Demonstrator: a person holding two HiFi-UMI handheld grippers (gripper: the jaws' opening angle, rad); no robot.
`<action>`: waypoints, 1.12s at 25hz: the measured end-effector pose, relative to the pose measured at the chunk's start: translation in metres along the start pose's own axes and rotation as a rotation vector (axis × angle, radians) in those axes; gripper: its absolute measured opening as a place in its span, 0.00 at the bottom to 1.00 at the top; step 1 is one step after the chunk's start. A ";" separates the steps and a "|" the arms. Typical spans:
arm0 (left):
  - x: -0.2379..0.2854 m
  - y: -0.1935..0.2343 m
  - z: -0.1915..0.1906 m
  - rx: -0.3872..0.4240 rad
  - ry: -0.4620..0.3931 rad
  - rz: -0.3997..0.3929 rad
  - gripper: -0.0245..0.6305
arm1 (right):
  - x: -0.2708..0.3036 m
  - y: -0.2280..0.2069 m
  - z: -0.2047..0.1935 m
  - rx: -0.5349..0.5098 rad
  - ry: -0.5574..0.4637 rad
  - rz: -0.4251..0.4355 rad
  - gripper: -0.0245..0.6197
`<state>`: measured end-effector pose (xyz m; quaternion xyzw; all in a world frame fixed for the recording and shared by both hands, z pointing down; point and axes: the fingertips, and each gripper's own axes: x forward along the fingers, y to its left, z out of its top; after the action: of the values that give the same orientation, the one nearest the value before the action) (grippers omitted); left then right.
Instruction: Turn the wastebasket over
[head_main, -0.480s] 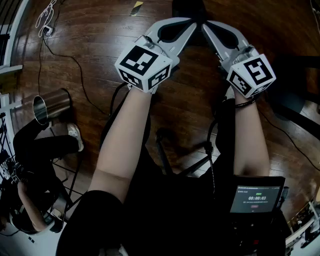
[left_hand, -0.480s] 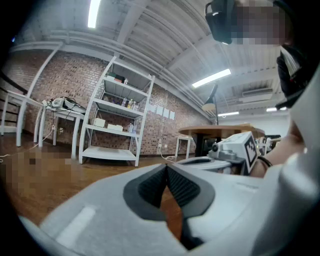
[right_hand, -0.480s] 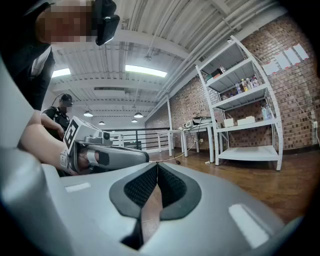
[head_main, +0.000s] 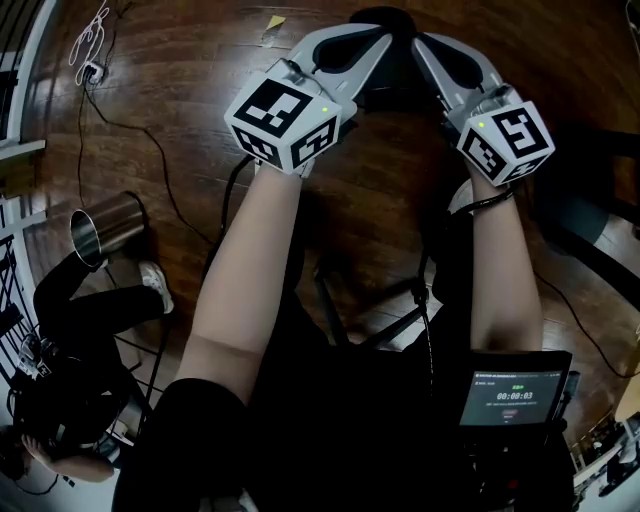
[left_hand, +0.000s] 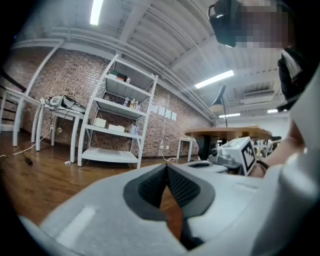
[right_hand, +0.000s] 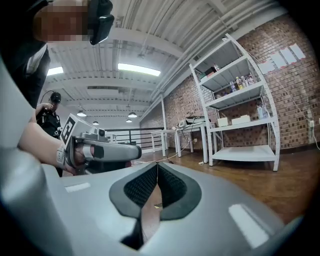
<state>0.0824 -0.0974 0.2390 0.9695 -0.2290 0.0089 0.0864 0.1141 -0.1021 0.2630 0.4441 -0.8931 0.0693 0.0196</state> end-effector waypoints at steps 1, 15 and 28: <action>0.011 0.005 -0.003 -0.004 0.004 0.001 0.04 | 0.001 -0.011 -0.004 0.009 -0.003 -0.003 0.05; 0.043 0.049 -0.021 -0.047 0.038 0.031 0.04 | 0.031 -0.090 -0.043 0.524 -0.169 -0.067 0.06; 0.032 0.066 0.014 -0.109 -0.068 0.057 0.04 | -0.016 -0.141 -0.159 1.250 -0.568 -0.317 0.06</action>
<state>0.0816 -0.1719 0.2375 0.9563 -0.2593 -0.0342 0.1308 0.2317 -0.1505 0.4338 0.4979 -0.5810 0.4472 -0.4631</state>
